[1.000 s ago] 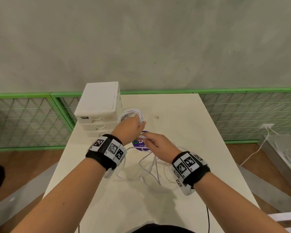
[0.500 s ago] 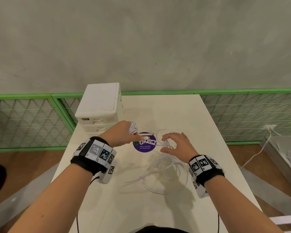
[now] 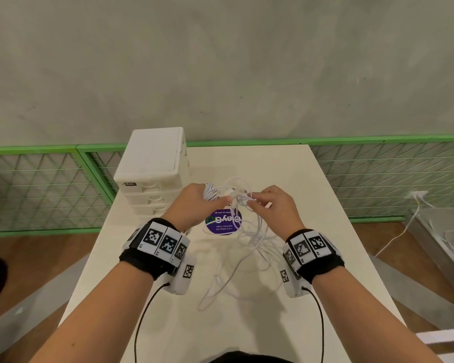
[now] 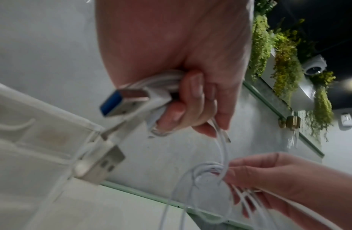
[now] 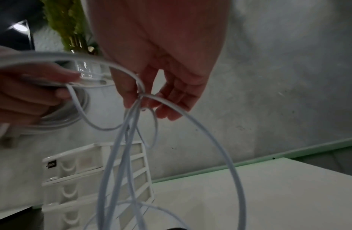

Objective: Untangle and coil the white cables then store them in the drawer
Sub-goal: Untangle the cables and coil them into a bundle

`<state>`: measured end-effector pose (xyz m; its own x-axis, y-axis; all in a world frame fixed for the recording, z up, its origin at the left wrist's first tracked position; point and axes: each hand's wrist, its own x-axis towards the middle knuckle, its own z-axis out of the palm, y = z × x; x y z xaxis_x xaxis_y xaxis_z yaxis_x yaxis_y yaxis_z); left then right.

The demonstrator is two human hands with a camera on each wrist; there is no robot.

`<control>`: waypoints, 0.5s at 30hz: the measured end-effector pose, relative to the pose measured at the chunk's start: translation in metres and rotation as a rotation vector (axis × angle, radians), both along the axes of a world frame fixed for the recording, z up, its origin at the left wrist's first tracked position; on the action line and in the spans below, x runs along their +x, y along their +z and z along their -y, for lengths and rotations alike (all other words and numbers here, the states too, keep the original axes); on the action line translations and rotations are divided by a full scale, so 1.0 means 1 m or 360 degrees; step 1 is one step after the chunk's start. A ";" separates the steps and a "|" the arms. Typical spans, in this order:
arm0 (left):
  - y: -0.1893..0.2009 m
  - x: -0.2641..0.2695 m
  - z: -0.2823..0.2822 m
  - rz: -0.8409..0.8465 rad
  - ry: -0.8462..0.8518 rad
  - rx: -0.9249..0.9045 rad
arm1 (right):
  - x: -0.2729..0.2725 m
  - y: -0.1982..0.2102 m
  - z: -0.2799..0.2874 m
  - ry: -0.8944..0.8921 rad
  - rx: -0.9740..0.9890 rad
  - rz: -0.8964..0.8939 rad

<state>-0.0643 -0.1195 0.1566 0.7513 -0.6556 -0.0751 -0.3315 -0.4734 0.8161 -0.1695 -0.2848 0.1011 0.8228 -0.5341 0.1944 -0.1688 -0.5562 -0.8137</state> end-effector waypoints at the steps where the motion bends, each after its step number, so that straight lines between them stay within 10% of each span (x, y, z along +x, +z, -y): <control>1: 0.000 -0.002 0.002 -0.0027 0.0050 -0.0056 | 0.001 0.001 -0.001 0.0023 -0.0029 -0.0046; 15: -0.024 0.033 -0.018 0.0072 0.0421 0.0283 | -0.011 0.028 0.024 -0.0261 0.0096 0.0552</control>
<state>-0.0318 -0.1015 0.1322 0.8991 -0.4168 -0.1339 -0.2118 -0.6819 0.7001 -0.1809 -0.3086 0.1287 0.6162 -0.6723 0.4102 0.0395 -0.4938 -0.8687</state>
